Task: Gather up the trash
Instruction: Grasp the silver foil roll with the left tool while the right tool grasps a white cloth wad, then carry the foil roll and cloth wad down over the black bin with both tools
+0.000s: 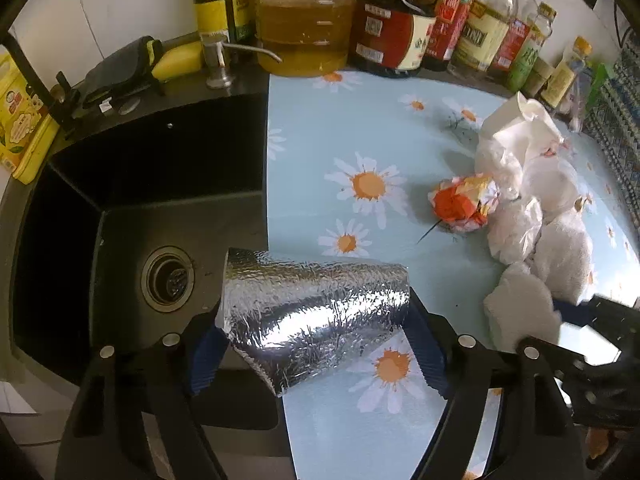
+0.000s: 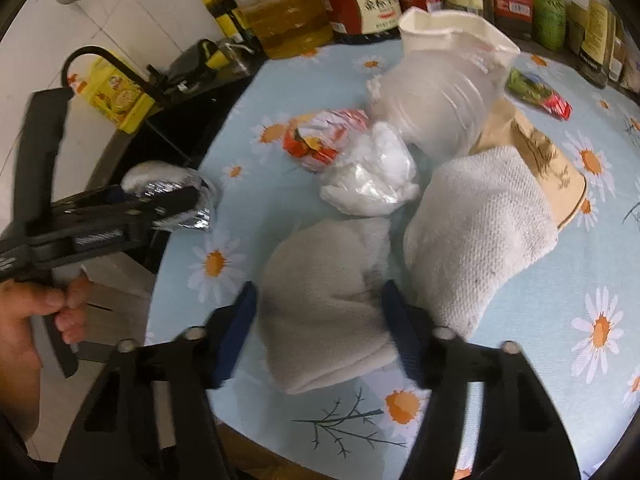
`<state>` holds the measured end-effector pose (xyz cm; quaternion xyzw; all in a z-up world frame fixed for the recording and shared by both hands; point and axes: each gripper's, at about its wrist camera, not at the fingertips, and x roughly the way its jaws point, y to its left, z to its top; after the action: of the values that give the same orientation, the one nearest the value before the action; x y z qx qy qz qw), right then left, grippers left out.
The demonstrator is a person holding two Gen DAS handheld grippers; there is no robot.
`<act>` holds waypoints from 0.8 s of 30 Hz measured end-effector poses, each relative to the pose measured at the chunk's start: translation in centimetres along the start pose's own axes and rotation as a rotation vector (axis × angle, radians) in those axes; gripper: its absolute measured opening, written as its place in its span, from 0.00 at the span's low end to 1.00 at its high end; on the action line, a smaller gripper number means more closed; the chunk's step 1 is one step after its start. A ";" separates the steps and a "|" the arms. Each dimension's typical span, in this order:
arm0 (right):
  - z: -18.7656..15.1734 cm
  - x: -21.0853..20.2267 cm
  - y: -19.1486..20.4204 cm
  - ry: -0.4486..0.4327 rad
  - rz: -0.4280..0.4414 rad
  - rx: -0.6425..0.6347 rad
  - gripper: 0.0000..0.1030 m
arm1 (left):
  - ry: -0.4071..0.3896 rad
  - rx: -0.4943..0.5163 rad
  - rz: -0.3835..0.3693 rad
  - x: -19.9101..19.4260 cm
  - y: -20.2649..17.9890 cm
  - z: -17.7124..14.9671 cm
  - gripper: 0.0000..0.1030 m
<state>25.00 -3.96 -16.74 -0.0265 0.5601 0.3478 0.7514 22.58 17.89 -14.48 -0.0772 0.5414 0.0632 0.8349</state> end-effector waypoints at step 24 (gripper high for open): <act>-2.8 -5.3 1.7 -0.094 0.072 -0.033 0.17 | -0.121 -0.050 -0.068 -5.6 -1.7 -3.1 0.74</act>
<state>21.05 -6.46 -12.61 -0.0024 0.5192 0.3847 0.7632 17.83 15.49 -10.55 -0.1123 0.4853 0.0530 0.8655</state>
